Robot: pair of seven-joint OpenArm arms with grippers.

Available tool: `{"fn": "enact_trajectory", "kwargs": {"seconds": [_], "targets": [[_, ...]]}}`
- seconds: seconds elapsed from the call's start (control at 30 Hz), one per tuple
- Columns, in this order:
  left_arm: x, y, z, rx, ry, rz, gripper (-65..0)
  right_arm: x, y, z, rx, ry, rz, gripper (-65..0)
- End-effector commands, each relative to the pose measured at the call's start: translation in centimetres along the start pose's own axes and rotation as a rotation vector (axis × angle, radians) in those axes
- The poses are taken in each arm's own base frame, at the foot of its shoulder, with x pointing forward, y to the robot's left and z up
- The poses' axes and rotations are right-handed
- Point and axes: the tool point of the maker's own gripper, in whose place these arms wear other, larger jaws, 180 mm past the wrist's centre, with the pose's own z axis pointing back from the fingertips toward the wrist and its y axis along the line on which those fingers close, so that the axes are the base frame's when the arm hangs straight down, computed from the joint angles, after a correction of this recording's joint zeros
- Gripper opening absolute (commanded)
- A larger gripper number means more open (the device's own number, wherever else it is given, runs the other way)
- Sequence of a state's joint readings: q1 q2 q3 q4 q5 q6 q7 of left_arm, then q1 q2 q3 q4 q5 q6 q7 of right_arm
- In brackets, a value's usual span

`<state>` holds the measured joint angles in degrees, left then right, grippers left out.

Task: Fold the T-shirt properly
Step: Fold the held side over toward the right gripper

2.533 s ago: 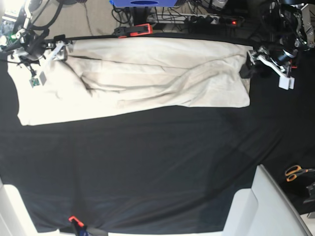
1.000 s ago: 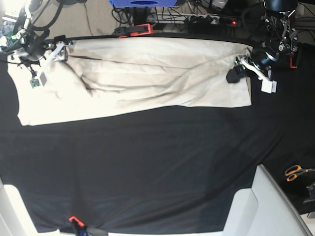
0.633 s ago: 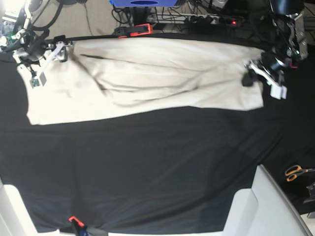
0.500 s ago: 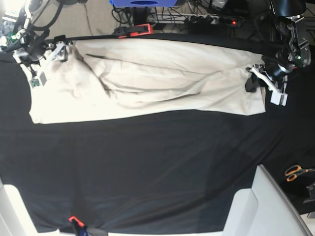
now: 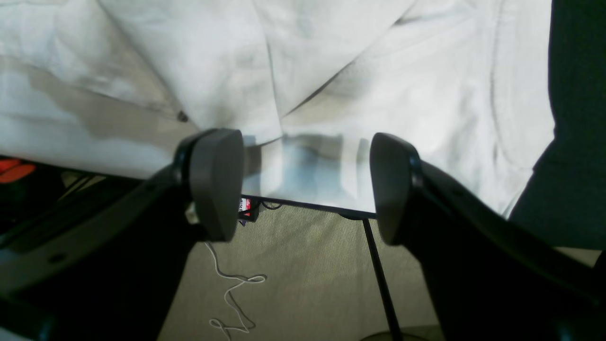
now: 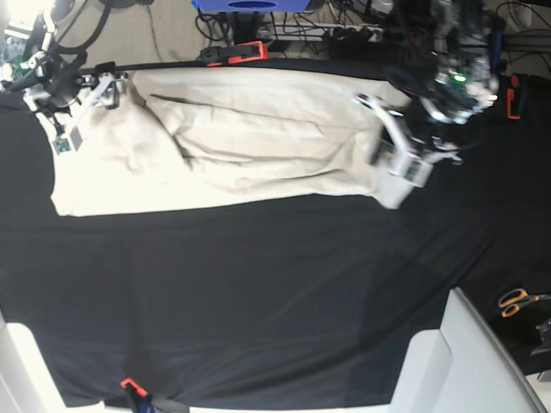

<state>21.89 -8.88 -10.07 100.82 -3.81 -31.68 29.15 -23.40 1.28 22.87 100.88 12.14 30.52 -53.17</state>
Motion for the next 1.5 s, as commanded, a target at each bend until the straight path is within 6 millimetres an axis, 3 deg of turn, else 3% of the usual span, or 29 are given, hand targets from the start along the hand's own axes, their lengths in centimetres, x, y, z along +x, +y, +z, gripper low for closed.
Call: {"fn": "enact_trajectory", "kwargs": {"seconds": [0.0,0.17,0.4,0.63,0.97,1.2,1.47], "targets": [[1.3,-0.8,-0.1,-0.012,-0.042,-0.008,-65.0,0.8,-0.2,0.4,-0.004,-0.028,0.010,-25.8],[2.3,-5.6,-1.6,-0.097,-0.059,0.000,-65.0,0.7,-0.4,0.4,-0.007,-0.029,0.006,-25.7],[4.3,-10.0,-2.9,-0.181,-0.094,-0.016,-65.0,0.7,-0.4,0.4,-0.009,-0.029,0.005,-25.7],[2.9,-11.0,-5.1,-0.208,-0.044,0.031,-65.0,0.6,-0.4,0.4,-0.008,-0.026,0.005,-25.5],[2.7,-10.8,-6.0,-0.212,-0.031,0.042,-65.0,0.6,-0.4,0.4,-0.008,-0.027,0.005,-25.5],[3.3,-14.4,-6.7,-0.302,-0.027,-0.013,-65.0,0.7,-0.3,0.4,-0.006,-0.029,0.008,-25.5],[3.2,-14.0,-7.2,-0.295,-0.020,-0.007,-65.0,0.5,-0.6,0.5,-0.011,-0.024,0.006,-25.5]]}}
